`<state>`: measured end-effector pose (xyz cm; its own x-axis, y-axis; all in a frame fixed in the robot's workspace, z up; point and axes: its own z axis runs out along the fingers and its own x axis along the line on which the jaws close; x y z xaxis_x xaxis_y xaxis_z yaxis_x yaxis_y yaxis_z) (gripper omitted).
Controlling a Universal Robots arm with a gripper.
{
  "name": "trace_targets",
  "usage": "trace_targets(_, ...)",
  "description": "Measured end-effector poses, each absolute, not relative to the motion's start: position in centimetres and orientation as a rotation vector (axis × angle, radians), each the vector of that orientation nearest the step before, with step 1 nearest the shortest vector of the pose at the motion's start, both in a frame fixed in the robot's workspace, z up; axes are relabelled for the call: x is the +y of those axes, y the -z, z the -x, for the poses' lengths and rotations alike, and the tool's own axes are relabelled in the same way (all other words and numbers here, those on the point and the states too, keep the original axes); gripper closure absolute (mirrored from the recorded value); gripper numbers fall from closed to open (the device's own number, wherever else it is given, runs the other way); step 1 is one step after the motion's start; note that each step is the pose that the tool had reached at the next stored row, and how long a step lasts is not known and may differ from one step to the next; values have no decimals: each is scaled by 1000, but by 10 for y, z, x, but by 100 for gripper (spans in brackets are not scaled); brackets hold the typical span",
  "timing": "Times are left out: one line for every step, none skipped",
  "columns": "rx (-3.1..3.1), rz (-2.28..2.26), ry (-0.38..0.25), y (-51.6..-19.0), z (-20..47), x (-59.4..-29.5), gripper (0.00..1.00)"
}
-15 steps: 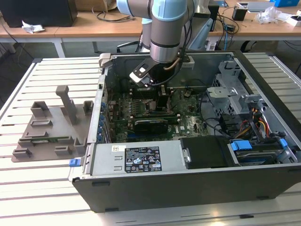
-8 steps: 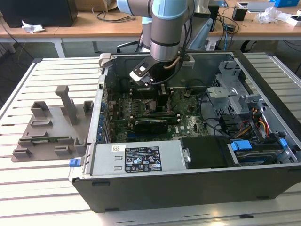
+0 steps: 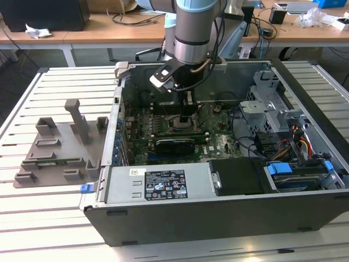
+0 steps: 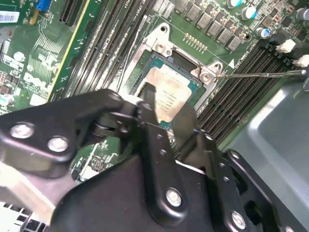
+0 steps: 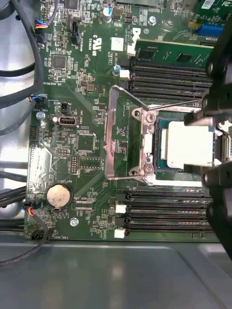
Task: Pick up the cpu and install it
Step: 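Place the cpu into insertion slot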
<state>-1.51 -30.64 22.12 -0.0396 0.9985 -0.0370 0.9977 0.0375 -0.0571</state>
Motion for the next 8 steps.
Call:
trace_targets(-2249,2164,-95,-221,16,-308,65)
trace_targets(-2244,2157,-80,-221,16,-310,71)
trace_targets(-2239,2153,-69,-220,17,-312,77)
trace_targets(-2236,2149,-61,-220,17,-313,77)
trace_targets(-2231,2144,-49,-219,18,-315,89)
trace_targets(-2229,2142,-44,-219,18,-316,89)
trace_targets(-2228,2140,-40,-218,18,-318,89)
trace_targets(-2227,2139,-38,-218,18,-319,89)
